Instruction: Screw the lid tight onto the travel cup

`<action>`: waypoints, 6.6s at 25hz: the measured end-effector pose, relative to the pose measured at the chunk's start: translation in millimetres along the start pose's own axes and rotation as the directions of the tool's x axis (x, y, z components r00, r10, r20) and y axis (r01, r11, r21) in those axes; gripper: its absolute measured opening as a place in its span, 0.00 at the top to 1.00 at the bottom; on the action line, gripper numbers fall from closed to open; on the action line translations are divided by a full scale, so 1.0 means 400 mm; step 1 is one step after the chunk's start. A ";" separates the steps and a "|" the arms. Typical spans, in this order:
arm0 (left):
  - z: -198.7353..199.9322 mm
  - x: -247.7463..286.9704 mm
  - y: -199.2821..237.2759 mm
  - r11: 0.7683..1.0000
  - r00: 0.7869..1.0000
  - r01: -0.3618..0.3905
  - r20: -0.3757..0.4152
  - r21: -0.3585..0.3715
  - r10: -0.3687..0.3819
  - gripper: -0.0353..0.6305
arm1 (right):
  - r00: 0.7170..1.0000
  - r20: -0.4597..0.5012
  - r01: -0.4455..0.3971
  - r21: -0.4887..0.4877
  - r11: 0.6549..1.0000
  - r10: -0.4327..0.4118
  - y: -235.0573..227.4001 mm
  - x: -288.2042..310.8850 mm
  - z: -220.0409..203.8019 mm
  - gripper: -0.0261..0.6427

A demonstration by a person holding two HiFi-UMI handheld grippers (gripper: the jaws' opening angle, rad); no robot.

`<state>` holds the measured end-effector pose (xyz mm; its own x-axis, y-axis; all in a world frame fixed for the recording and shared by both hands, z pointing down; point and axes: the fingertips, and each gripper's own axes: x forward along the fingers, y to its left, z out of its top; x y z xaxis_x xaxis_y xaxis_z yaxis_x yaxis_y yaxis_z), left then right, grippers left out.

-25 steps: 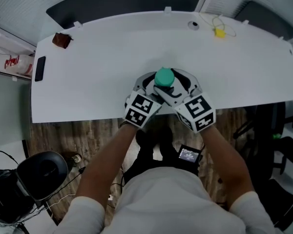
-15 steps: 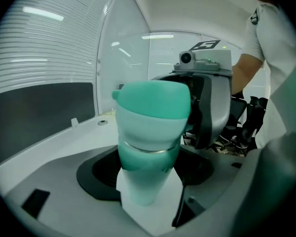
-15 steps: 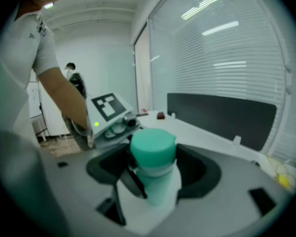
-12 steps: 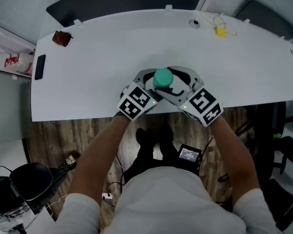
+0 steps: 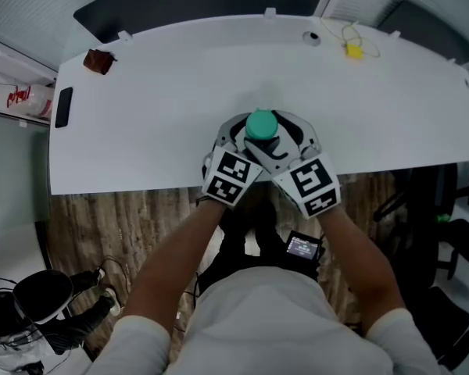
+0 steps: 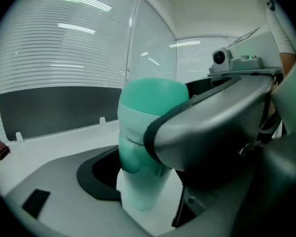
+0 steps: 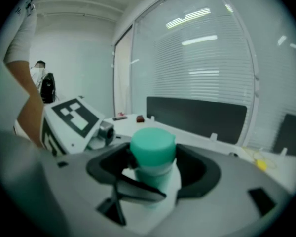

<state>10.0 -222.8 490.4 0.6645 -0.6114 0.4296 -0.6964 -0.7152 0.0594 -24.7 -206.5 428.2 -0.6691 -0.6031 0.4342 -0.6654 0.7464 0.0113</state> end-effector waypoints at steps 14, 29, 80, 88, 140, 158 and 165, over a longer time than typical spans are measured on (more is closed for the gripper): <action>-0.015 -0.005 -0.045 0.900 0.916 0.398 -0.141 0.181 -0.376 0.46 | 0.933 -0.064 -0.360 -0.100 0.928 0.355 0.025 -0.001 -0.009 0.50; -0.005 -0.001 -0.027 0.985 0.989 0.148 -0.015 0.090 -0.147 0.46 | 0.995 -0.004 -0.103 -0.061 0.993 0.103 0.012 0.006 -0.014 0.50; 0.000 0.013 0.000 0.994 0.995 0.082 0.051 0.071 -0.086 0.46 | 0.992 -0.004 0.128 0.030 0.991 -0.128 -0.009 0.032 0.002 0.50; -0.002 0.018 0.002 0.993 0.996 0.085 0.029 0.083 -0.088 0.46 | 0.995 -0.001 0.099 0.006 0.995 -0.099 -0.012 0.033 0.001 0.50; 0.014 -0.072 0.021 0.997 0.995 0.075 0.062 0.034 -0.077 0.46 | 0.997 0.035 0.067 -0.006 0.998 -0.067 -0.022 0.021 0.050 0.50; 0.183 -0.264 0.038 0.995 0.970 0.095 0.225 -0.017 -0.089 0.46 | 0.976 0.171 0.136 -0.005 0.991 -0.133 -0.069 -0.101 0.211 0.50; 0.253 -0.356 0.009 0.988 0.950 0.128 0.297 -0.090 -0.096 0.50 | 0.967 0.190 0.162 0.058 0.985 -0.170 -0.083 -0.186 0.236 0.52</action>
<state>-59.8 -172.6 338.5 0.7788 -0.6126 0.1349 -0.6270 -0.7542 0.1949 15.8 -213.0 310.5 -0.5967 -0.7635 0.2471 -0.7830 0.6213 0.0290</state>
